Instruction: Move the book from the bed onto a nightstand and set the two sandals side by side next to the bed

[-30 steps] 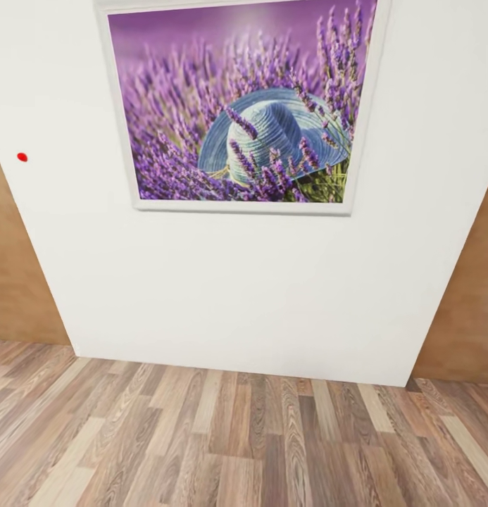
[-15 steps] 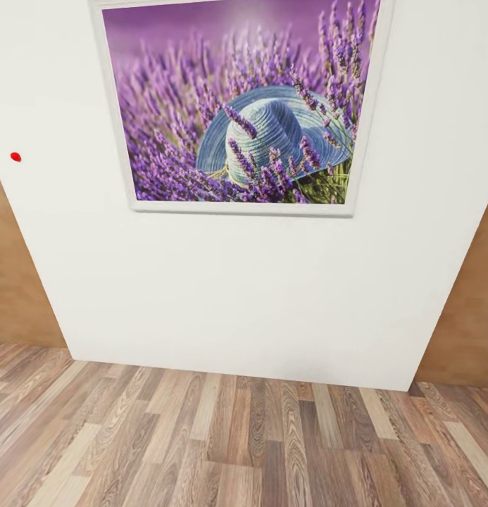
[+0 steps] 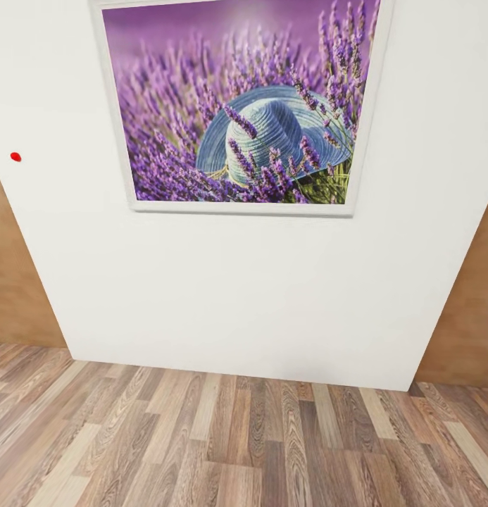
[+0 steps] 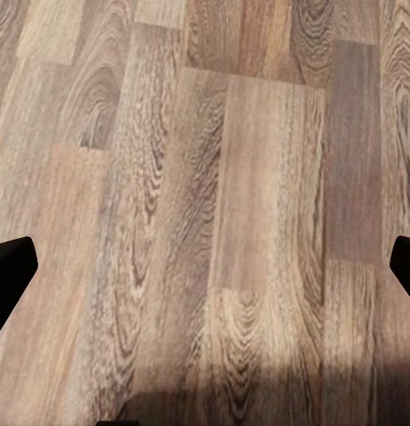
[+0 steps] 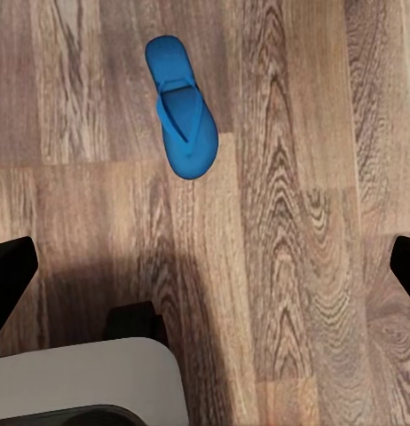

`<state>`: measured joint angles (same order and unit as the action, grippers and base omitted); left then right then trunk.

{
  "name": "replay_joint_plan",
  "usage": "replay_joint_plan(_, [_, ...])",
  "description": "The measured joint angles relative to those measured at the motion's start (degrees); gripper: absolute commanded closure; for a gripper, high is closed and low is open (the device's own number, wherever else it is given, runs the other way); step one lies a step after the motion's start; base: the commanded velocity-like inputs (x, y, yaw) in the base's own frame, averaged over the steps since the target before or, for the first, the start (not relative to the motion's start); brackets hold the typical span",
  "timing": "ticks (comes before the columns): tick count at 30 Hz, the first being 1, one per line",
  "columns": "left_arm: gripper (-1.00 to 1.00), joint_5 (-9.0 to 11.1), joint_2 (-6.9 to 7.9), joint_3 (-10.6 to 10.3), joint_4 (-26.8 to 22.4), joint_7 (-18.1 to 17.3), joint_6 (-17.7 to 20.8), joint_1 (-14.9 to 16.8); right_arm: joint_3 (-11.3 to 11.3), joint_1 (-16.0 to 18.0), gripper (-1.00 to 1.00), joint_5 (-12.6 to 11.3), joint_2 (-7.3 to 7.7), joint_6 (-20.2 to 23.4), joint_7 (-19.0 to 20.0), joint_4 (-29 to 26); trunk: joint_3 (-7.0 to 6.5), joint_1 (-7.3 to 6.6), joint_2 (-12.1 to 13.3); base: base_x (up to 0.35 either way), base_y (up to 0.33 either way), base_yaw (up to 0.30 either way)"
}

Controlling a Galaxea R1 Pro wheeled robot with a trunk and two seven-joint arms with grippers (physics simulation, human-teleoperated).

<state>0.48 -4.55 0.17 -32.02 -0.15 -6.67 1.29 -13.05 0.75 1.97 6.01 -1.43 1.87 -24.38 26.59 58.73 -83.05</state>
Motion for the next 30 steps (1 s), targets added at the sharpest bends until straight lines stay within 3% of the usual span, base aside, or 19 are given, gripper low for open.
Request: replay_joint_plan(30, [-1.0, 0.0, -0.01, 0.03, 0.0, -0.01, 0.01, 0.0, -0.07, 0.0, -1.0, -0.06, 0.42, -0.08, 0.04, 0.06, 0.0, 0.0, 0.0, 0.0, 0.0, 0.0])
